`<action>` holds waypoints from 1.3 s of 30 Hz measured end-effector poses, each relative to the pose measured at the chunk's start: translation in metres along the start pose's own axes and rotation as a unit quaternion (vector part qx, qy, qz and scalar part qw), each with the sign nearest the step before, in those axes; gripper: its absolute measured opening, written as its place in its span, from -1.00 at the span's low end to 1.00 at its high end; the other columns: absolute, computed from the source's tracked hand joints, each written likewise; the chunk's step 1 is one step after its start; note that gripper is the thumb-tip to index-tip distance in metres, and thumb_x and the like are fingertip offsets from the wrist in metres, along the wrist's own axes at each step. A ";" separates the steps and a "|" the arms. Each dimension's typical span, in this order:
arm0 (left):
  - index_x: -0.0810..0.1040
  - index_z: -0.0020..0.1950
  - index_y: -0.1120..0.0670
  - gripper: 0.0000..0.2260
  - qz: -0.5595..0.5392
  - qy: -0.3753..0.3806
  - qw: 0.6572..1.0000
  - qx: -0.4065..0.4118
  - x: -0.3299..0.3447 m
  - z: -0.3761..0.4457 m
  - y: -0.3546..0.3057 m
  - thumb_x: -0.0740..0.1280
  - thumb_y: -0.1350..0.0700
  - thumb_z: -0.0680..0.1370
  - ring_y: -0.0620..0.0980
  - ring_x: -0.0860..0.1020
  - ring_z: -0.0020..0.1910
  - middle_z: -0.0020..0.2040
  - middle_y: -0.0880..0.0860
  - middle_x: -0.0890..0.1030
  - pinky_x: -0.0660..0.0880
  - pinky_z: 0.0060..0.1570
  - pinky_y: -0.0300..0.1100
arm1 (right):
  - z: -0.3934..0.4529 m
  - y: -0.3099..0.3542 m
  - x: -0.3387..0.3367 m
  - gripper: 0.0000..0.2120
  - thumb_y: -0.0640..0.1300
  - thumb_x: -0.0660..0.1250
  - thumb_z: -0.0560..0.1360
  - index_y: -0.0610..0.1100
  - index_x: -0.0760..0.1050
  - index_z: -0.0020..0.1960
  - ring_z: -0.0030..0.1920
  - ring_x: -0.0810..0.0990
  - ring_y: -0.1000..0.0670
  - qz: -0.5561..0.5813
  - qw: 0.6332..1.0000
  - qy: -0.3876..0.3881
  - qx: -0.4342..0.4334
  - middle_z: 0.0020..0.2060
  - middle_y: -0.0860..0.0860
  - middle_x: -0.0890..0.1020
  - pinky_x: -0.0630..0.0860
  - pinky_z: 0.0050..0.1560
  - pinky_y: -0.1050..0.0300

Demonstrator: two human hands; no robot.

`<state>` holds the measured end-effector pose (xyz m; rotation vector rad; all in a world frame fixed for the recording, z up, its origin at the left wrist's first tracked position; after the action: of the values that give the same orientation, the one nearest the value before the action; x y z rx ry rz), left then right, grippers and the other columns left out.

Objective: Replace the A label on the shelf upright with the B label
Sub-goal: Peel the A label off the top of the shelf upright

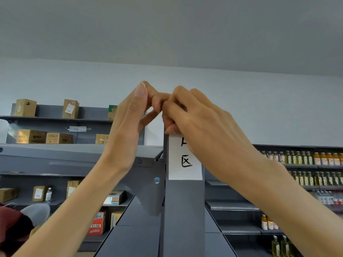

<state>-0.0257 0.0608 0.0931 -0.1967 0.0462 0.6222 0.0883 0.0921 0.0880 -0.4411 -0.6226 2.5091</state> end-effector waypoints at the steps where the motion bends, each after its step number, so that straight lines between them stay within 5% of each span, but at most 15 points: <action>1: 0.36 -0.20 0.09 -0.64 0.000 0.001 1.000 0.003 0.001 0.000 -0.001 -0.04 -0.10 0.61 0.03 0.53 -0.10 -0.17 0.27 0.50 0.47 0.03 -0.15 | -0.001 -0.001 0.001 -0.89 -0.28 0.40 0.46 -0.15 0.50 -0.06 -0.15 0.50 -0.05 0.002 1.000 0.008 0.001 -0.07 -0.05 0.53 0.23 -0.30 0.21; 5: 0.39 -0.19 0.10 -0.65 -0.006 0.007 1.000 0.009 0.003 -0.002 -0.005 -0.03 -0.06 0.62 0.03 0.63 0.14 0.03 0.29 0.63 0.50 0.21 -0.11 | -0.012 -0.009 0.003 -0.75 -0.41 0.42 0.42 -0.12 0.45 -0.08 -0.14 0.48 -0.05 0.066 0.998 0.019 0.018 -0.06 -0.04 0.51 0.48 -0.34 0.09; 7: 0.40 -0.19 0.10 -0.63 -0.004 0.006 1.000 0.012 0.003 -0.002 -0.005 -0.04 -0.04 0.65 0.07 0.61 0.21 0.08 0.32 0.63 0.48 0.29 -0.05 | -0.017 -0.014 0.001 -0.76 -0.36 0.44 0.45 -0.10 0.44 -0.11 -0.15 0.44 0.00 0.124 0.992 0.020 0.027 -0.09 0.01 0.51 0.46 -0.30 0.11; 13: 0.48 -0.06 0.19 -0.69 0.038 0.016 0.998 0.037 0.006 -0.003 -0.009 0.00 0.13 0.70 -0.05 0.63 0.11 0.01 -0.02 0.68 0.50 0.16 -0.19 | -0.011 -0.021 0.000 -0.76 -0.30 0.40 0.52 -0.05 0.54 0.11 -0.03 0.46 0.08 0.181 0.978 0.090 0.053 0.00 0.06 0.54 0.49 -0.05 0.21; 20: 0.57 0.23 0.15 -0.73 0.140 0.014 0.990 0.025 0.008 0.000 -0.008 0.12 0.28 0.67 -0.02 0.58 0.21 0.15 0.01 0.65 0.47 0.23 -0.21 | -0.006 -0.022 -0.003 -0.89 -0.25 0.40 0.52 -0.07 0.57 -0.13 -0.13 0.51 0.10 0.233 0.962 0.105 0.092 -0.09 0.09 0.51 0.48 -0.08 0.25; 24: 0.63 0.20 0.15 -0.70 0.131 0.029 0.991 0.006 0.011 0.000 -0.007 0.11 0.30 0.66 -0.10 0.60 0.22 0.13 -0.01 0.69 0.45 0.21 -0.32 | -0.014 -0.027 -0.004 -0.80 -0.32 0.43 0.47 -0.05 0.57 -0.21 -0.19 0.53 0.15 0.276 0.950 0.081 0.121 -0.18 0.15 0.53 0.47 -0.10 0.32; 31: 0.66 0.14 0.15 -0.69 0.116 0.025 0.993 -0.008 0.010 0.001 -0.007 0.13 0.33 0.65 -0.11 0.61 0.18 0.09 -0.01 0.71 0.47 0.20 -0.30 | -0.020 -0.034 -0.011 -0.78 -0.36 0.40 0.45 -0.05 0.57 -0.23 0.03 0.56 0.21 0.339 0.928 0.053 0.143 -0.07 0.15 0.66 0.42 -0.02 0.45; 39: 0.65 0.10 0.00 -0.66 0.109 0.024 0.994 -0.015 0.012 -0.001 -0.008 0.13 0.31 0.65 -0.19 0.60 0.17 0.11 -0.11 0.70 0.46 0.18 -0.34 | -0.031 -0.050 -0.021 -0.86 -0.33 0.36 0.51 -0.14 0.54 -0.17 0.02 0.68 0.20 0.437 0.877 0.053 0.194 -0.10 0.15 0.74 0.59 0.07 0.09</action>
<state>-0.0108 0.0612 0.0920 -0.2378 0.1063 0.8365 0.1382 0.1292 0.0913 -0.8347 0.2157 3.3021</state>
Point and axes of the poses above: each hand's wrist, its own z-axis towards the middle knuckle, its own x-axis out of the palm, y = z × x, the point moved 7 cm from there along z, towards the middle knuckle
